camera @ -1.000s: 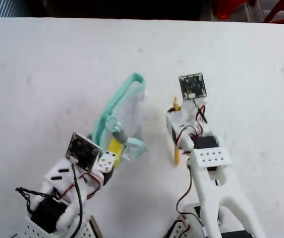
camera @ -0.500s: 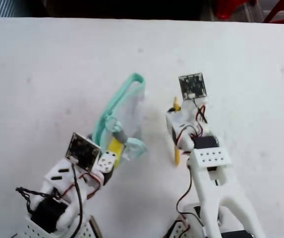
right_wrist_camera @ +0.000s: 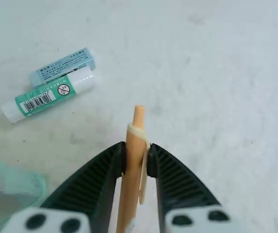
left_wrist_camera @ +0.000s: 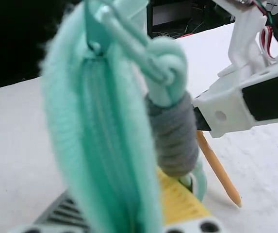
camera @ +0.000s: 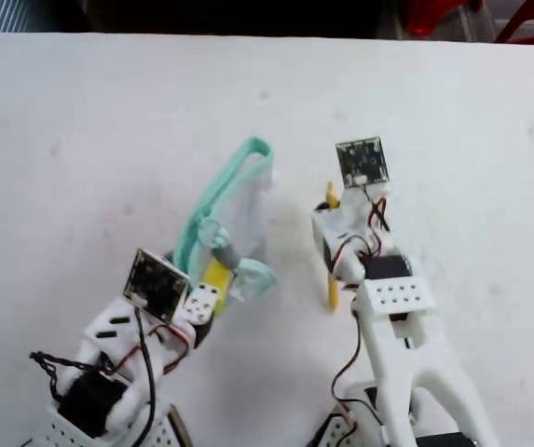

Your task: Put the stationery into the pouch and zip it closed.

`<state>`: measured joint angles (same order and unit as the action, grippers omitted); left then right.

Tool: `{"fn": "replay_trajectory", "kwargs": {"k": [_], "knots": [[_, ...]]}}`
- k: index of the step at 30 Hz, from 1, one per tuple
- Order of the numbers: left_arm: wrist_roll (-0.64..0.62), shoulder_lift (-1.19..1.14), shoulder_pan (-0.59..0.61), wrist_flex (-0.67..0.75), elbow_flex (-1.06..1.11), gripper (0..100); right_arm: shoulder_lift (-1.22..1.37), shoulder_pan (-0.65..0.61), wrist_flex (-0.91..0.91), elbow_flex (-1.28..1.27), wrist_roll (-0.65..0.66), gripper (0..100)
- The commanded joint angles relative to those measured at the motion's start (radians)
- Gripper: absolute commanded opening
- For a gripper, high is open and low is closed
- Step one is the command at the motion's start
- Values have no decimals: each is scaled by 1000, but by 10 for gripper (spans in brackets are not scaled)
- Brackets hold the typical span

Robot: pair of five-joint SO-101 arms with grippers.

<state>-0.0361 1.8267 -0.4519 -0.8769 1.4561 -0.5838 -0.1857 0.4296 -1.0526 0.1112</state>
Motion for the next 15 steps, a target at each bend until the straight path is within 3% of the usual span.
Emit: {"fn": "replay_trajectory", "kwargs": {"k": [1,15], "knots": [[-5,-4,1,6,8,27,-31,-10,-19,6,8,16],[-5,-4,1,6,8,27,-142,16,-10,12,8,16]]}}
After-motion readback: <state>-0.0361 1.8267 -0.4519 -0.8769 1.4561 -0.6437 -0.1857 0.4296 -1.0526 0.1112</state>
